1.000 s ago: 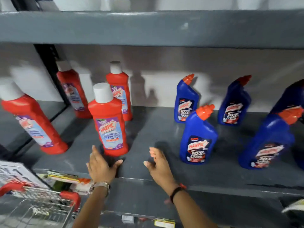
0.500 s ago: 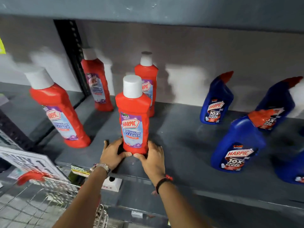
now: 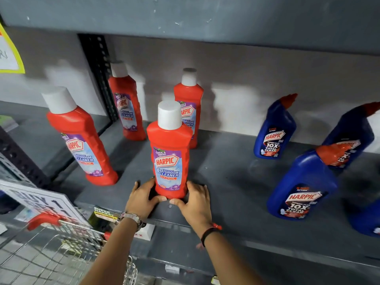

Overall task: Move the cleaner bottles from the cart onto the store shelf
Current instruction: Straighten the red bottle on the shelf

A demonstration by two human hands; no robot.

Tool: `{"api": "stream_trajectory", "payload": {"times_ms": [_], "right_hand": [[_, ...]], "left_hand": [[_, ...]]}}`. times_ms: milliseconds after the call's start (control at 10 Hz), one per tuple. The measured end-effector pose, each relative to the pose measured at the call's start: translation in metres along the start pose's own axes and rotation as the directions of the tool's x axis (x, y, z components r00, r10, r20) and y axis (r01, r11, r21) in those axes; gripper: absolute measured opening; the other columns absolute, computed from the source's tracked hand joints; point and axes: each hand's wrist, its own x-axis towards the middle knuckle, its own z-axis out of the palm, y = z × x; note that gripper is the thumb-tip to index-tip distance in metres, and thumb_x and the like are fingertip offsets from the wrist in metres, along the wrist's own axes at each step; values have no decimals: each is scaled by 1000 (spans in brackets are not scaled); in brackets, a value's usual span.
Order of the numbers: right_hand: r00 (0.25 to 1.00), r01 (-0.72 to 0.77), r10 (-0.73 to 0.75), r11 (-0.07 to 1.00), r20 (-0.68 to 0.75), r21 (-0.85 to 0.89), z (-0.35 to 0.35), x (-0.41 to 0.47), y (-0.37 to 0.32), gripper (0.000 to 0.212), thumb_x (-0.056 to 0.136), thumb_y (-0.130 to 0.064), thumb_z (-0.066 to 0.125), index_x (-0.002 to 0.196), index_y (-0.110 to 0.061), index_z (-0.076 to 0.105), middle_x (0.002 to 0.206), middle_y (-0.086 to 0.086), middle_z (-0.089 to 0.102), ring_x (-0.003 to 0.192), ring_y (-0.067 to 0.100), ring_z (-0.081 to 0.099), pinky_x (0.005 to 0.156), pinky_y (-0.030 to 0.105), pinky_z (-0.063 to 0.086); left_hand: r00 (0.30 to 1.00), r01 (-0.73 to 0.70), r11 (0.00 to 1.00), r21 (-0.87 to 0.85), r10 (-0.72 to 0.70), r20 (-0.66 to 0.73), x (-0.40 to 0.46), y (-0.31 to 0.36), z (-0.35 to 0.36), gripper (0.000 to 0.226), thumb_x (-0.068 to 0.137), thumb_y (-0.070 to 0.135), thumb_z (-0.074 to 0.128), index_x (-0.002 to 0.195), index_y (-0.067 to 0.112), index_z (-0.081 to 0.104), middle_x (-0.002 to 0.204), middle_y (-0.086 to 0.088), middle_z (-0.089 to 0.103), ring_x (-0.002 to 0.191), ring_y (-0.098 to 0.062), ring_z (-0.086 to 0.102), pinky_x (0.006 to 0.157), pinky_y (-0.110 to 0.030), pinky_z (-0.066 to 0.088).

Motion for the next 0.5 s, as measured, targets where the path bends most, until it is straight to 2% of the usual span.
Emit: {"api": "stream_trajectory", "payload": {"times_ms": [100,200,300,400,500], "right_hand": [[1000,-2,2,1000,-8,-9,1,-1,-1,43,65,-30,76,96,-10,55,102,12,68,101,32,54,106,47,34],[1000,3,-3,1000,-20,-9,0,-1,-1,42,65,-29,76,96,-9,55,102,12,68,101,32,54,105,47,35],[1000,6,-6,1000,-21,-13,1,-2,-1,42,66,-29,76,96,-9,55,103,12,68,103,32,54,106,47,34],[1000,-1,1,1000,-3,8,-3,-1,-6,45,66,-29,76,99,-9,53,106,12,67,106,32,53,108,48,33],[1000,-14,14,999,9,30,-3,-6,-5,53,65,-30,77,107,-8,51,115,13,63,113,31,51,109,47,32]], "left_hand": [[1000,10,1000,-17,-10,-15,-1,3,0,71,61,41,53,120,3,45,124,-18,59,116,-34,53,113,-46,15],[1000,19,1000,-5,-19,-18,-3,3,0,71,62,41,52,121,2,44,125,-19,57,119,-35,50,113,-44,18],[999,24,1000,-5,-24,-36,-6,5,4,65,71,39,59,123,3,42,125,-20,57,121,-38,46,111,-46,24],[989,125,992,3,-125,-76,-12,12,6,53,83,25,56,128,5,36,127,-23,54,123,-41,41,105,-50,32],[984,146,989,36,-141,-113,-24,9,17,60,86,33,48,133,3,26,134,-26,45,128,-40,37,109,-51,27]]}}
